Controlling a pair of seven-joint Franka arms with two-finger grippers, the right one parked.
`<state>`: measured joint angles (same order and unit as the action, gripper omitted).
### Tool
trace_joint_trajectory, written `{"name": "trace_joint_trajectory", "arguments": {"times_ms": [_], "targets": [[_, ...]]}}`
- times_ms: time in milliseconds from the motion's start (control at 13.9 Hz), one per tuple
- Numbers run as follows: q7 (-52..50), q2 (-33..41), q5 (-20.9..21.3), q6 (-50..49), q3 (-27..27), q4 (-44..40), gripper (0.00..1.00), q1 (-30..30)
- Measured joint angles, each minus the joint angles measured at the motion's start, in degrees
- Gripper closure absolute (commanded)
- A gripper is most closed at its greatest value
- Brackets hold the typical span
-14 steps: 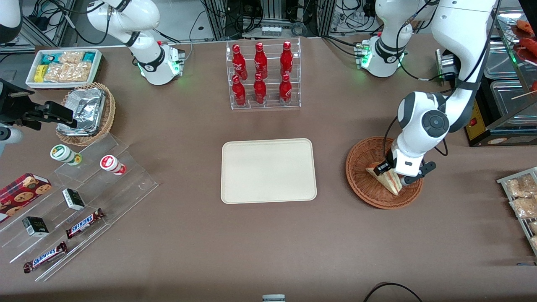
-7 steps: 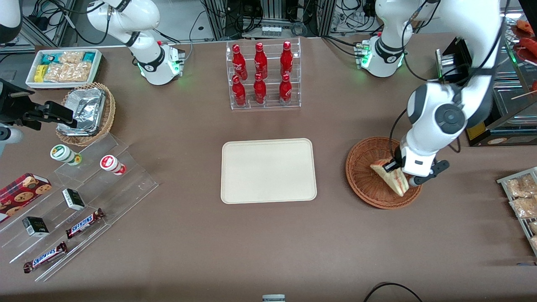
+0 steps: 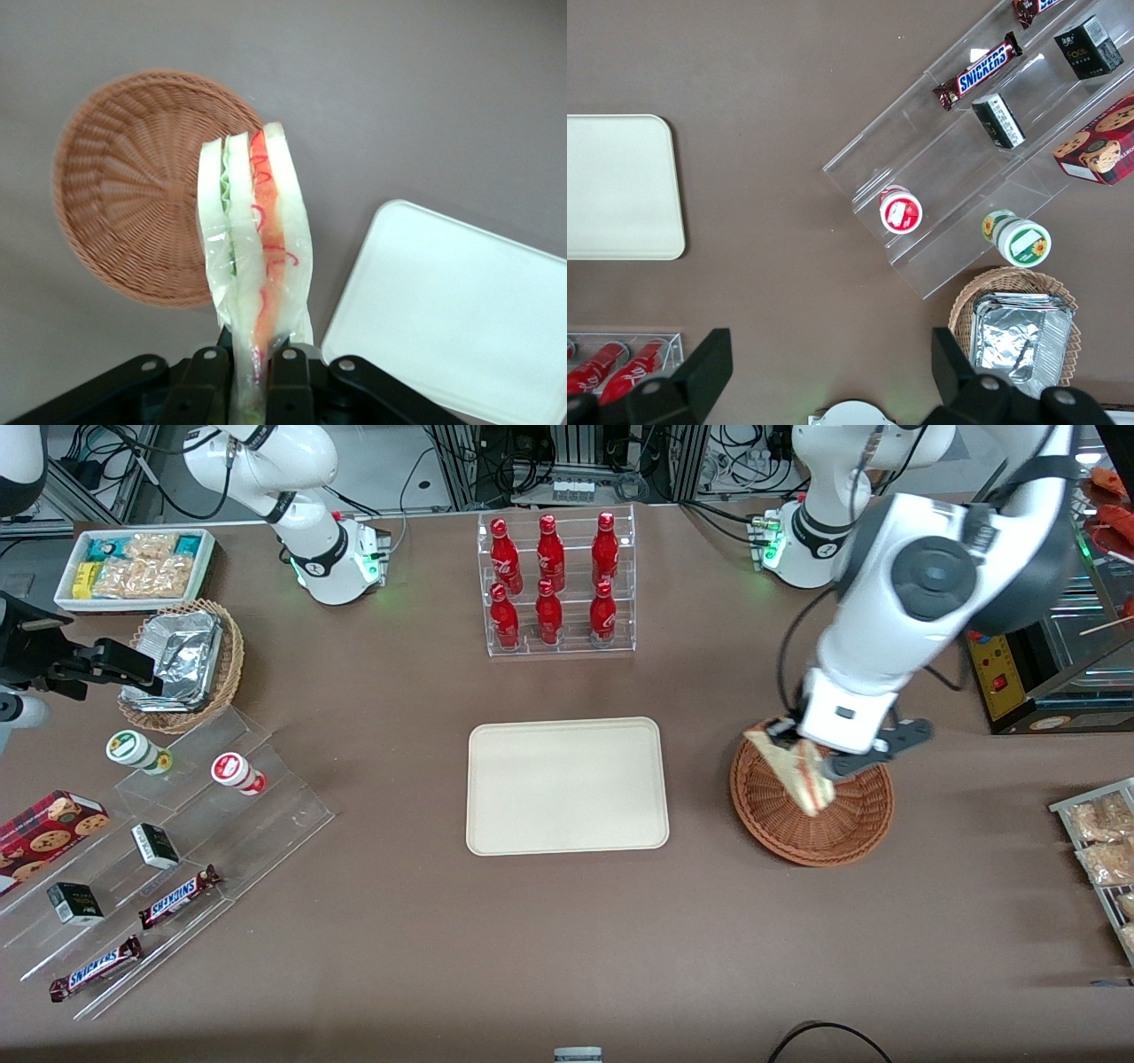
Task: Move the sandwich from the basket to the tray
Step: 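Lift the sandwich and carry it over the cream tray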
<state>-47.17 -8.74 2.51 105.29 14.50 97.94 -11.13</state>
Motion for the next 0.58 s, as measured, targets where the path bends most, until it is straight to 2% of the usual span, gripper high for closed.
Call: {"name": "trace_joint_trajectory", "arguments": {"times_ms": [360, 576], "targets": [[-2.5, -7.1, 0.1, 0.2, 0.2, -5.2, 1.0, -10.5], [-7.1, -13.3, 3.0, 0.4, 0.2, -10.8, 1.0, -15.8]]}}
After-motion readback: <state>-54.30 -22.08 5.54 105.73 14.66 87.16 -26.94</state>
